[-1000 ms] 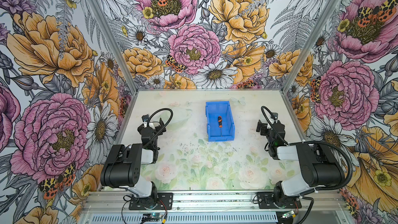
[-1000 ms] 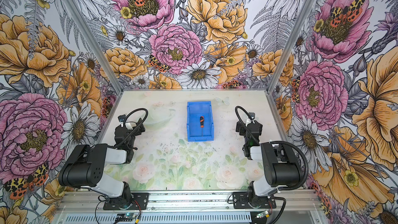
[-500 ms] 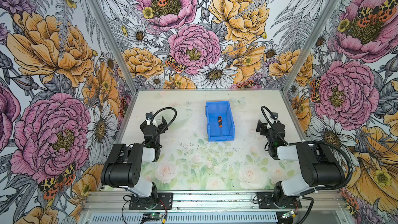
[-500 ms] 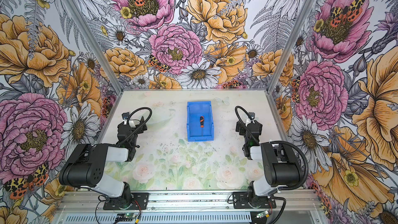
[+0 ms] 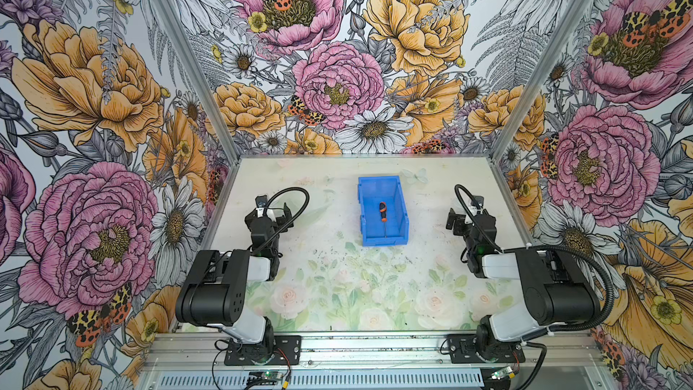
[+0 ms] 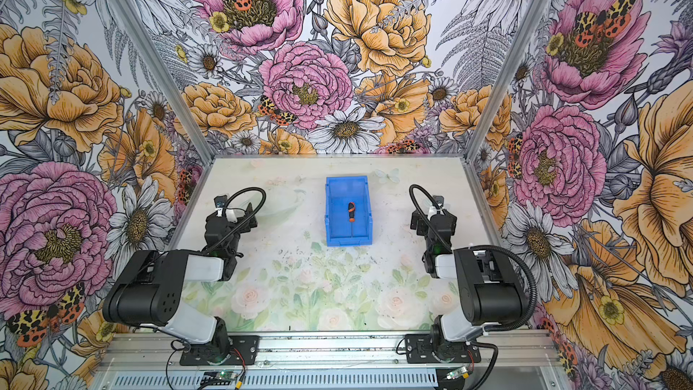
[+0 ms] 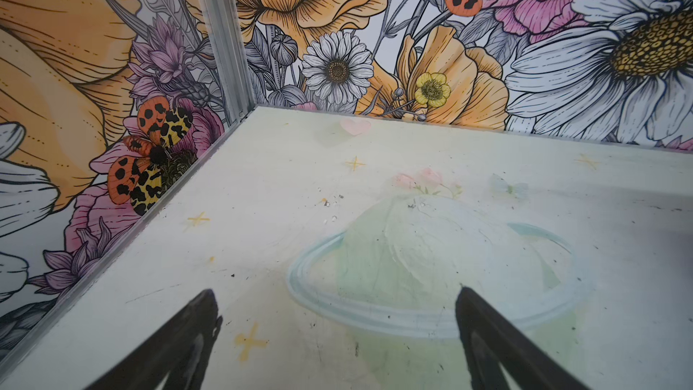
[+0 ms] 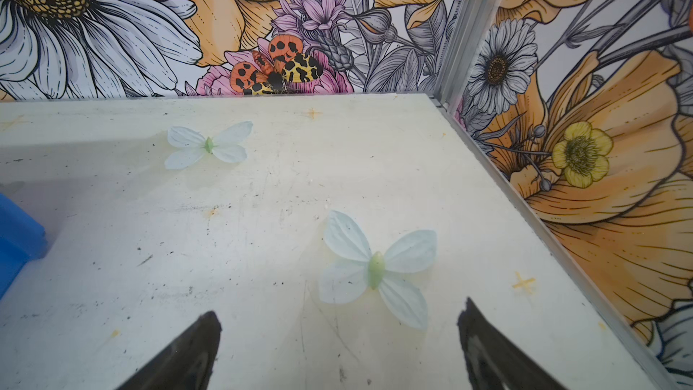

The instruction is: Put the screwdriver in the bin

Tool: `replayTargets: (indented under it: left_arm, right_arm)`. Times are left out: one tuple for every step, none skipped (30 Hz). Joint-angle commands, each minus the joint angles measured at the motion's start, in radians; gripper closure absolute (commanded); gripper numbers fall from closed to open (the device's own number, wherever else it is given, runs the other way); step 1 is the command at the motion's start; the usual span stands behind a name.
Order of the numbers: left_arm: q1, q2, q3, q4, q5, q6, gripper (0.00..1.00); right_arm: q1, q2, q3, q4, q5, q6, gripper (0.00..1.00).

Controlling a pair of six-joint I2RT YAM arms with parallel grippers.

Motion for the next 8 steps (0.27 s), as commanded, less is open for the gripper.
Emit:
replayTargets:
  left_arm:
    - [0.010, 0.001, 0.019, -0.005, 0.046, 0.007, 0.01]
    - [0.014, 0.001, 0.020, -0.009, 0.054, 0.006, 0.02]
    - [0.014, 0.001, 0.019, -0.008, 0.054, 0.006, 0.01]
    - [0.014, 0.001, 0.019, -0.007, 0.053, 0.007, 0.01]
    - [0.014, 0.001, 0.019, -0.008, 0.052, 0.007, 0.01]
    - [0.014, 0.001, 0.019, -0.008, 0.052, 0.006, 0.01]
    - [0.014, 0.001, 0.019, -0.007, 0.052, 0.006, 0.02]
    - [0.014, 0.001, 0.019, -0.008, 0.052, 0.007, 0.01]
  right_arm:
    - [-0.005, 0.001, 0.019, 0.041, -0.012, 0.005, 0.00]
    - [-0.005, 0.001, 0.019, 0.040, -0.012, 0.005, 0.01]
    - [-0.005, 0.001, 0.019, 0.041, -0.011, 0.005, 0.01]
    - [-0.005, 0.002, 0.019, 0.040, -0.012, 0.006, 0.00]
    - [-0.004, 0.002, 0.018, 0.041, -0.012, 0.006, 0.01]
    - [-0.004, 0.002, 0.019, 0.042, -0.012, 0.006, 0.00]
    - [-0.004, 0.002, 0.019, 0.041, -0.011, 0.005, 0.00]
    - [-0.005, 0.002, 0.019, 0.041, -0.011, 0.005, 0.01]
